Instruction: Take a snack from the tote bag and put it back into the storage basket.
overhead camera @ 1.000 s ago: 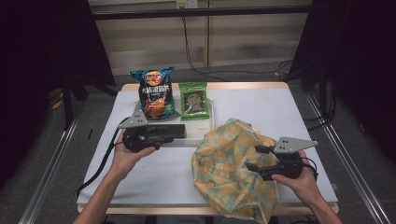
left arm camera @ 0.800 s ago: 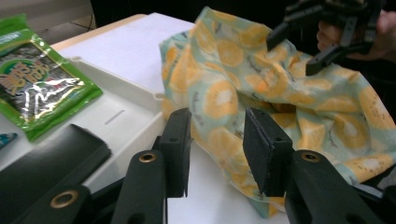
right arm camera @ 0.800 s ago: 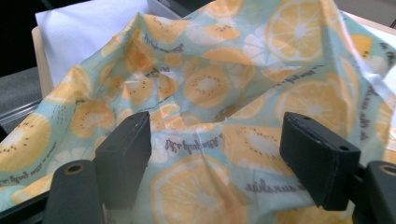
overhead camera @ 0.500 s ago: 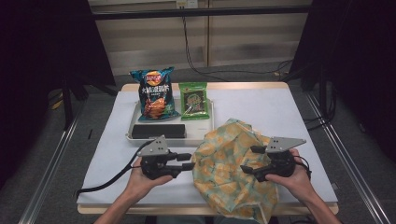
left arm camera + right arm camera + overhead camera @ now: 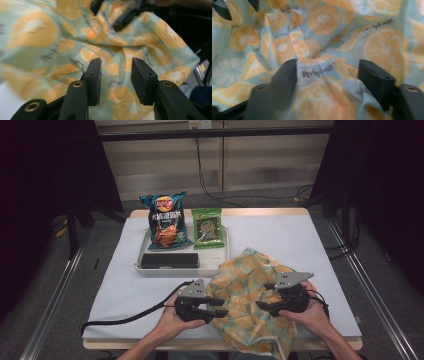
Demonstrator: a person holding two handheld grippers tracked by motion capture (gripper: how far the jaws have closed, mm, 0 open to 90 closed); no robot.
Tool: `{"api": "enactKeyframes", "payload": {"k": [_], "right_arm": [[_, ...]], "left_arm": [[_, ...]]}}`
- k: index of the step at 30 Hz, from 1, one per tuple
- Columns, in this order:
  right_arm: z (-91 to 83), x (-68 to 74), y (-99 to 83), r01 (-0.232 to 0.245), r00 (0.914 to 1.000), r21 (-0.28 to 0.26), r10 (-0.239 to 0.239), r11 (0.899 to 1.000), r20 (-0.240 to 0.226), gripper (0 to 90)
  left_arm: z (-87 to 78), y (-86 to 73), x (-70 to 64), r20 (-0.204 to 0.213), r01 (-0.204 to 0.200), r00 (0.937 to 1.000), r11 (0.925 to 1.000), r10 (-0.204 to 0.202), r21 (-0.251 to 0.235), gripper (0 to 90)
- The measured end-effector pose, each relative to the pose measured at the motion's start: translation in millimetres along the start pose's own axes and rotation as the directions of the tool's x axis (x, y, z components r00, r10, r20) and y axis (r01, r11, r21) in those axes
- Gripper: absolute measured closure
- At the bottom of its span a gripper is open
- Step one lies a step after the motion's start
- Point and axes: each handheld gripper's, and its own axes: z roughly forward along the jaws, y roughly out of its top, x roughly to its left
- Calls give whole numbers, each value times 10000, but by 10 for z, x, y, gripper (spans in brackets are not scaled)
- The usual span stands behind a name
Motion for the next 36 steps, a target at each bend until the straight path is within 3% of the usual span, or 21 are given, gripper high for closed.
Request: {"api": "enactKeyframes", "payload": {"k": [4,7,11,12,15,22,28,35,36], "right_arm": [[38,9,-22,140,9998,266,-136,9995,-156,546],[30,26,8,215,9988,170,-208,9996,-439,759],[-1,0,34,64,9976,-143,-74,9999,-695,854],[-33,1,44,-4,9976,-249,-14,9997,-696,863],[-181,2,47,-59,9983,-658,20,9978,-590,880],[-567,-84,-112,-464,9984,-1224,501,9914,276,889],[-730,-121,-316,-829,9934,-1185,915,9895,689,890],[-796,-132,-560,-1163,9867,-728,1236,9905,1056,890],[-787,-134,-593,-1219,9862,-667,1284,9903,1048,890]], "left_arm": [[41,-3,-27,12,-59,10000,9999,58,149,597],[71,29,-23,89,-52,9999,9999,51,137,595],[147,51,65,-178,69,9998,9997,-65,213,599],[170,34,86,-321,43,9995,9990,-28,455,600],[227,-14,86,-180,192,9997,9972,-179,723,583],[268,-2,32,-137,-208,9997,9944,224,1041,543],[295,28,-24,64,-192,9998,9962,187,853,515],[319,9,-69,284,-292,9992,9948,265,977,496],[321,12,-58,284,-449,9987,9929,420,1105,495]]}}
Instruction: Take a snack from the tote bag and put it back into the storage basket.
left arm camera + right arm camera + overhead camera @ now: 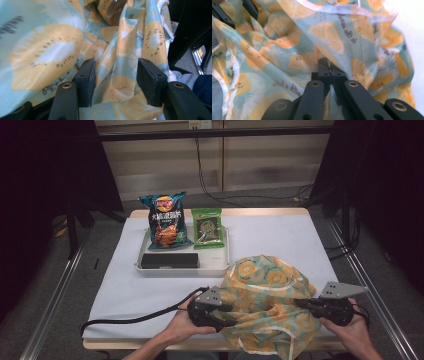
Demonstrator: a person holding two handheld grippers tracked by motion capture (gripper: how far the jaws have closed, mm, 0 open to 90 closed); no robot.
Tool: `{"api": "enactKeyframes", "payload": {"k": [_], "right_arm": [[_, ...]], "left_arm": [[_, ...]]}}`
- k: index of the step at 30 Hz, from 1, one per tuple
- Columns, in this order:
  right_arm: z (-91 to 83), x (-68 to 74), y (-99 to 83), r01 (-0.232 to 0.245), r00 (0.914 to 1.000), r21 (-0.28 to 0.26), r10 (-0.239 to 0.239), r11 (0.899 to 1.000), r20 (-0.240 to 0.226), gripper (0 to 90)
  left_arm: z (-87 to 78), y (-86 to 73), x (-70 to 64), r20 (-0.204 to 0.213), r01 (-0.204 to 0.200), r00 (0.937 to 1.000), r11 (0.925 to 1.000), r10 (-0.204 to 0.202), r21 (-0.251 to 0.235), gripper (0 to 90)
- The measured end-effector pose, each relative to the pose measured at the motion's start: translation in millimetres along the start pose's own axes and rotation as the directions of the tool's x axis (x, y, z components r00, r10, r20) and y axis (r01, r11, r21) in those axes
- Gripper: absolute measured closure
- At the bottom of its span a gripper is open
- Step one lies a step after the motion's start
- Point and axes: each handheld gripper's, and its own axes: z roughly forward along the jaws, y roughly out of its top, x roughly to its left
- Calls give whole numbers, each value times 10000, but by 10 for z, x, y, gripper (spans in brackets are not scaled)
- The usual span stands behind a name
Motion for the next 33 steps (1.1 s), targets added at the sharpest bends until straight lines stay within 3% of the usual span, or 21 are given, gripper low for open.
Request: {"api": "enactKeyframes", "payload": {"k": [5,7,9,10,13,17,20,22,26,29,33], "right_arm": [[99,-2,-45,-43,9999,378,39,9993,105,890],[176,5,-27,-107,9999,458,112,9989,-107,892],[243,45,-12,127,9997,766,-110,9970,-232,892],[321,85,-17,288,9987,1014,-245,9944,-439,891],[412,143,18,532,9965,1196,-450,9914,-702,891],[465,149,98,530,9959,873,-463,9948,-774,889],[515,123,131,475,9961,867,-408,9951,-777,880],[538,111,127,431,9969,1018,-361,9939,-696,863],[491,104,125,377,9970,789,-322,9962,-697,764],[380,109,168,370,9954,191,-352,9991,-895,669],[257,125,252,274,9955,-382,-307,9989,-897,554]], "left_arm": [[48,-12,-7,-26,44,10000,9998,-44,191,460],[70,-24,-6,-64,-33,10000,9995,35,321,447],[67,-23,-10,-64,-136,9999,9988,139,461,448],[69,-25,-14,10,-33,10000,9995,33,306,448],[54,-13,0,-123,-65,9999,9996,69,267,447],[7,30,35,-250,-112,9996,9999,114,110,450],[-34,81,48,-370,102,9993,9998,-109,-194,482],[-44,114,59,-161,296,9994,9976,-306,-622,539],[-11,124,94,-342,185,9992,9984,-204,-540,586],[53,77,111,-426,125,9990,9999,-128,-63,590],[70,93,116,-325,162,9993,9998,-164,-66,626]]}}
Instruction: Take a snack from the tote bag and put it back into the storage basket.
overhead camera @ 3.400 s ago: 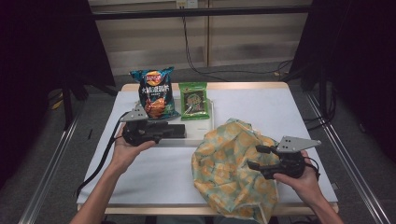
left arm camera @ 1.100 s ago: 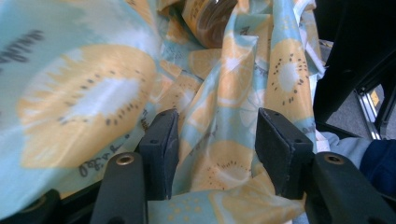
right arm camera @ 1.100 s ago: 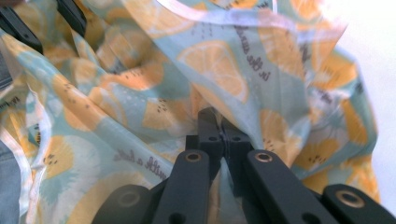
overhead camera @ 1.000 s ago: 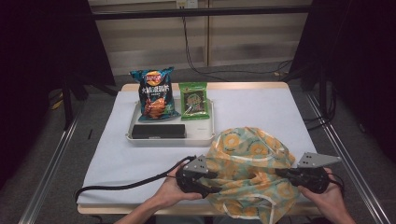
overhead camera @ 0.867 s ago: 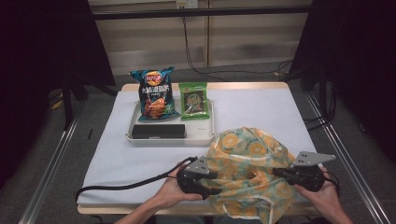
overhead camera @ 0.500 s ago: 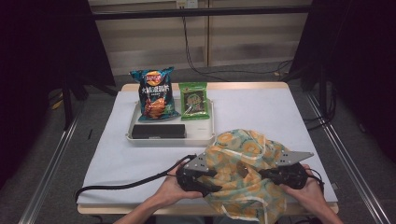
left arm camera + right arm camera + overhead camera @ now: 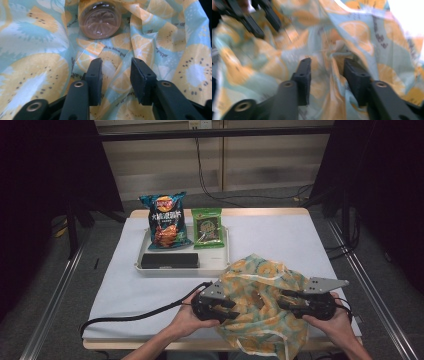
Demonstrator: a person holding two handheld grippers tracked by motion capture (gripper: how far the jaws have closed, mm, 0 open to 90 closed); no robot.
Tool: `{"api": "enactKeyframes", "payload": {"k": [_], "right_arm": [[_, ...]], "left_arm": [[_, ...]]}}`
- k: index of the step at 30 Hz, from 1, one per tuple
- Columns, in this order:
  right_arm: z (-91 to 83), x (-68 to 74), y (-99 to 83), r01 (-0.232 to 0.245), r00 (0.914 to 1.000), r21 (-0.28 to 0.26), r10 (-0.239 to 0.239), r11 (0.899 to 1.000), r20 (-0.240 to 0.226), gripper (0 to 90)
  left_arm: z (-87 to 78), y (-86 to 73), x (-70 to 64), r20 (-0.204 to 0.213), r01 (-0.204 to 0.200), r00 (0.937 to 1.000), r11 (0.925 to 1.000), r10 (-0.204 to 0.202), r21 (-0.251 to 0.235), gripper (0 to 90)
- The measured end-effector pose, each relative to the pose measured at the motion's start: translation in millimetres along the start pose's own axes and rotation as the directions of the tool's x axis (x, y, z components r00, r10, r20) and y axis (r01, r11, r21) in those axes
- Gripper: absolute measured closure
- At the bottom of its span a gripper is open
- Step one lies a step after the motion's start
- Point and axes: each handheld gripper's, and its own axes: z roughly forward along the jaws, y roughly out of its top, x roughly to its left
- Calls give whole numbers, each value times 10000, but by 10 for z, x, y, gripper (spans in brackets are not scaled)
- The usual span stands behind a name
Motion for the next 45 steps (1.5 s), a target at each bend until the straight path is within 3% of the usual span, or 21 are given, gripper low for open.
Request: {"api": "enactKeyframes", "payload": {"k": [6,7,12,17,19,21,22,23,27,29,32,35,42,43,45], "right_arm": [[-70,40,181,58,9998,-607,-71,9981,-197,464],[-36,38,228,41,9997,-673,-57,9977,-238,414],[135,11,305,127,9997,-460,-136,9989,-193,317],[275,-19,322,229,9997,-96,-229,9997,-26,286],[309,-31,302,353,9993,99,-354,9993,115,351],[327,-37,269,428,9990,234,-432,9988,146,489],[334,-45,244,386,9988,331,-395,9987,285,601],[326,-57,226,332,9992,362,-341,9988,219,668],[199,-119,190,112,9996,139,-115,9998,258,873],[124,-144,181,117,9991,51,-119,9999,417,895],[10,-187,127,33,9974,-2,-33,10000,713,899],[-57,-220,62,-110,9959,-30,112,9999,900,899],[-78,-250,-23,-362,9953,-148,373,9992,897,898],[-79,-250,-19,-361,9954,-165,375,9992,887,898],[-82,-244,-14,-362,9951,-187,378,9992,914,897]], "left_arm": [[-42,90,33,-22,372,9993,9974,-374,-623,640],[-41,104,37,-62,295,9995,9977,-300,-617,640],[14,236,53,-193,240,9995,9966,-256,-792,614],[125,327,83,-269,325,9990,9961,-349,-825,590],[187,364,72,-313,349,9988,9962,-375,-792,570],[227,400,67,-285,320,9990,9953,-347,-914,567],[245,414,59,-299,330,9989,9957,-357,-869,565],[258,426,56,-476,126,9987,9974,-160,-707,553],[292,427,88,-443,226,9987,9969,-260,-755,529],[296,447,97,-421,289,9986,9960,-326,-851,515],[314,506,97,-387,28,9992,9966,-60,-826,487],[364,536,113,-373,121,9992,9943,-161,-1061,478],[512,568,124,-254,61,9996,9943,-89,-1061,415],[529,566,139,-437,4,9990,9948,-49,-1023,414],[557,559,182,-204,204,9995,9946,-226,-1015,396]]}}
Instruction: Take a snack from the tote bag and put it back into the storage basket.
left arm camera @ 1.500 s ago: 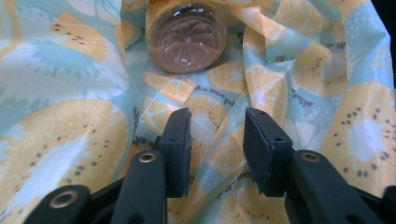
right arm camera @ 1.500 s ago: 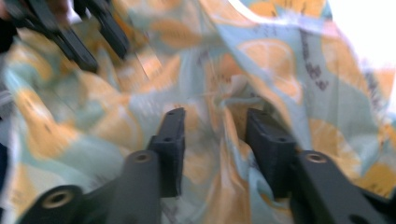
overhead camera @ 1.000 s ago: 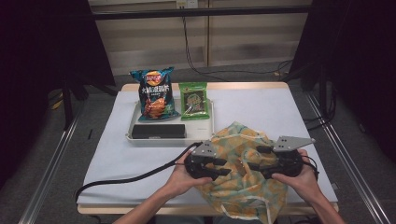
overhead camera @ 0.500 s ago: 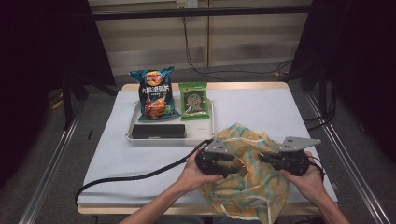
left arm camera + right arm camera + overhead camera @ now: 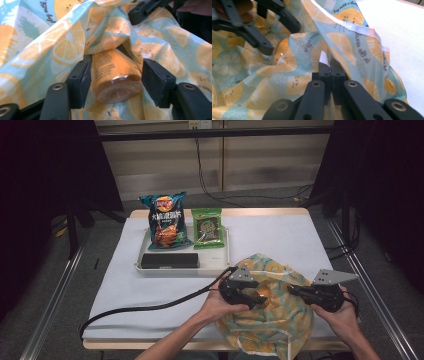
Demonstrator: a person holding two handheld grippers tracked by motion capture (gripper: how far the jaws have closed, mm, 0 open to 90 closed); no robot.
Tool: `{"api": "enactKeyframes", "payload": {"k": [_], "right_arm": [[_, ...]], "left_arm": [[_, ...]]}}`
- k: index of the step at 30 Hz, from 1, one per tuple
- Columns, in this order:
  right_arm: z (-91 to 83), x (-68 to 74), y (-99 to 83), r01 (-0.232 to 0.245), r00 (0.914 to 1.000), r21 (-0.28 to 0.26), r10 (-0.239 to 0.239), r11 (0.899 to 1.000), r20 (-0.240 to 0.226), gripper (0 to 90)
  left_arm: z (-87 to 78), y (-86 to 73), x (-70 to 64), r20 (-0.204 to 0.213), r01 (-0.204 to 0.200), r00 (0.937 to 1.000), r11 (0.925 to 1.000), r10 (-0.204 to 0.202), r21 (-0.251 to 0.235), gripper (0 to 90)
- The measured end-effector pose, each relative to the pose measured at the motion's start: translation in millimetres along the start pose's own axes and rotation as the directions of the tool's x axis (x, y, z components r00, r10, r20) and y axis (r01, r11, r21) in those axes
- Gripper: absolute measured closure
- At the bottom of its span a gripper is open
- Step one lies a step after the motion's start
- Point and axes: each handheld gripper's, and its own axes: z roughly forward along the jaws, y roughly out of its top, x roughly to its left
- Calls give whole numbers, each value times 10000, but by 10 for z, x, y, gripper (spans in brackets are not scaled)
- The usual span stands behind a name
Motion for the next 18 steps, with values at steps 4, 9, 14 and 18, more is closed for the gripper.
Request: {"api": "enactKeyframes", "payload": {"k": [4,9,14,18], "right_arm": [[6,-3,-1,-4,10000,-33,4,10000,-94,896],[19,-1,3,30,9999,-23,-30,10000,-110,895],[13,2,5,39,9999,-54,-40,10000,-126,895],[38,15,8,84,9998,-14,-84,10000,-184,896]], "left_arm": [[56,-10,23,15,-38,10000,10000,38,25,370],[172,-44,-21,-363,-319,9988,9988,332,382,300],[228,-74,-10,-220,-364,9991,9989,370,289,287],[250,-80,-13,-237,-402,9989,9986,410,342,279]]}}
